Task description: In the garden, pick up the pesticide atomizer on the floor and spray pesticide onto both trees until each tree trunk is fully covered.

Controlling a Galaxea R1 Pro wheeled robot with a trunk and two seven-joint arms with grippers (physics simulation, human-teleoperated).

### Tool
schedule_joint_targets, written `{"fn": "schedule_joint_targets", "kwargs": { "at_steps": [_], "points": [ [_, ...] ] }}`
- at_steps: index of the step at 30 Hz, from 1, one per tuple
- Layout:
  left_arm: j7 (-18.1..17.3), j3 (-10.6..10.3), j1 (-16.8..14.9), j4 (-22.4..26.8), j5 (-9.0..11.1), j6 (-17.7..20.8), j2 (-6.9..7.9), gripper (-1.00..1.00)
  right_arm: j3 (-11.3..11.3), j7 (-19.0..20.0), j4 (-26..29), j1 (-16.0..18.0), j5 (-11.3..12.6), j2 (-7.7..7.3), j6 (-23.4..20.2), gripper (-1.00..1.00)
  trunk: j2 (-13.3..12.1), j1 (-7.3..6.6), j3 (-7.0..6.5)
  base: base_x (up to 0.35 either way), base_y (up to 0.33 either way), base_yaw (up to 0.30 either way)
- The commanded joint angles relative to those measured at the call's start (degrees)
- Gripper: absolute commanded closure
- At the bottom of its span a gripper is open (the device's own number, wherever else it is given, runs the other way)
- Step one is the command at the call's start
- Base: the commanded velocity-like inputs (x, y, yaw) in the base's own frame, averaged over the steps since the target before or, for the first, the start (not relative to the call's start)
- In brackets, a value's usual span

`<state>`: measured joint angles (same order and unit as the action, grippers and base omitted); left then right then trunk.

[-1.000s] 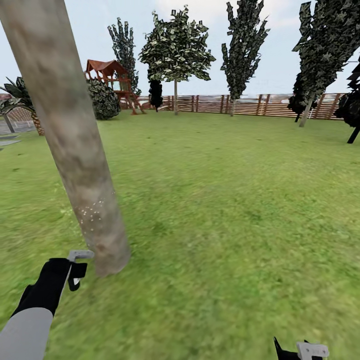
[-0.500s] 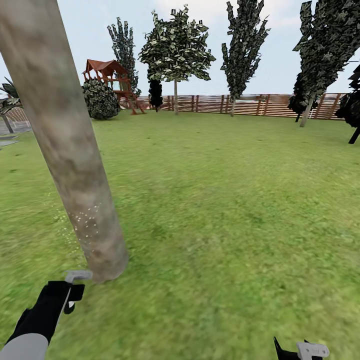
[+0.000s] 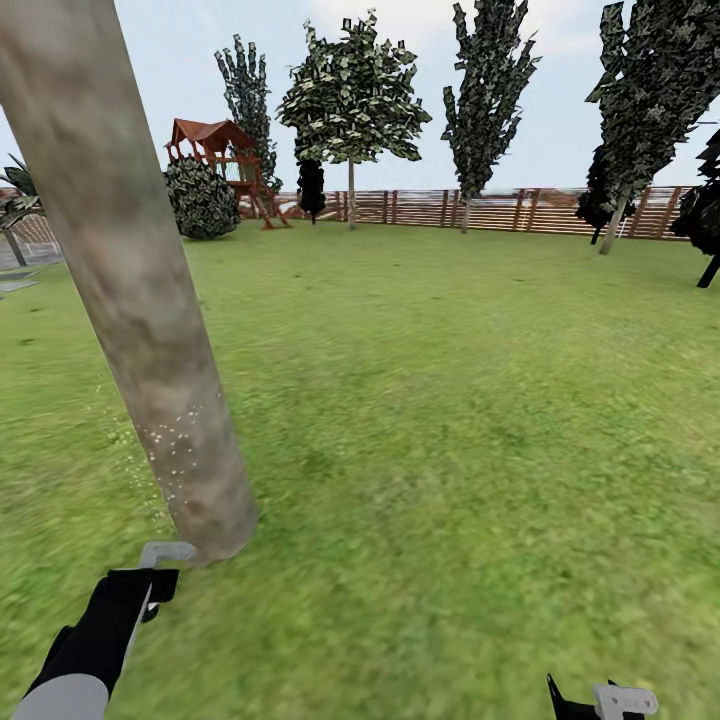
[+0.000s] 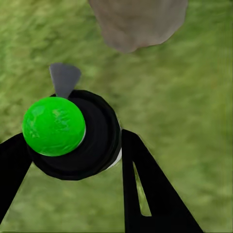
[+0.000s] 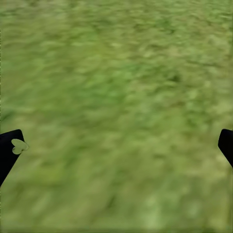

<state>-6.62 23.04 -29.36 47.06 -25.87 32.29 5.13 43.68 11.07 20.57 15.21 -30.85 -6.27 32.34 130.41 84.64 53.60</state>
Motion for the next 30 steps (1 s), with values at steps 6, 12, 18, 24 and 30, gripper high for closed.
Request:
{"fn": "schedule_joint_targets", "kwargs": {
  "at_steps": [6, 12, 18, 24, 30],
  "points": [
    [1.98, 1.3, 0.0, 0.18, 0.25, -3.71, -0.47, 1.0, 0.0, 0.0, 0.0, 0.0, 0.08, 0.04, 0.0, -1.0, 0.0, 0.0, 0.0, 0.0, 0.0, 0.076],
    [4.63, 1.14, 0.0, 0.6, 0.36, -3.96, -1.89, 1.0, 0.0, 0.0, 0.0, 0.02, 0.0, 0.11, 0.0, -1.0, 0.0, 0.0, 0.0, 0.0, 0.0, 0.272],
    [4.61, 1.28, 0.0, 1.07, 0.38, -3.9, -2.05, 1.0, 0.0, 0.0, 0.0, 0.0, 0.0, 0.11, 0.0, -1.0, 0.0, 0.0, 0.0, 0.0, -0.023, 0.157],
    [4.6, 1.13, 0.0, 1.11, 0.38, -3.9, -2.42, 1.0, 0.0, 0.0, 0.0, 0.01, 0.03, 0.11, 0.0, -1.0, 0.0, 0.0, 0.0, 0.0, -0.241, 0.003],
    [4.6, 1.1, 0.0, 1.06, 0.38, -3.9, -2.41, 1.0, 0.0, 0.0, 0.0, 0.01, 0.0, 0.11, 0.0, -1.0, 0.0, 0.0, 0.0, 0.039, -0.265, 0.0]
  ]
}}
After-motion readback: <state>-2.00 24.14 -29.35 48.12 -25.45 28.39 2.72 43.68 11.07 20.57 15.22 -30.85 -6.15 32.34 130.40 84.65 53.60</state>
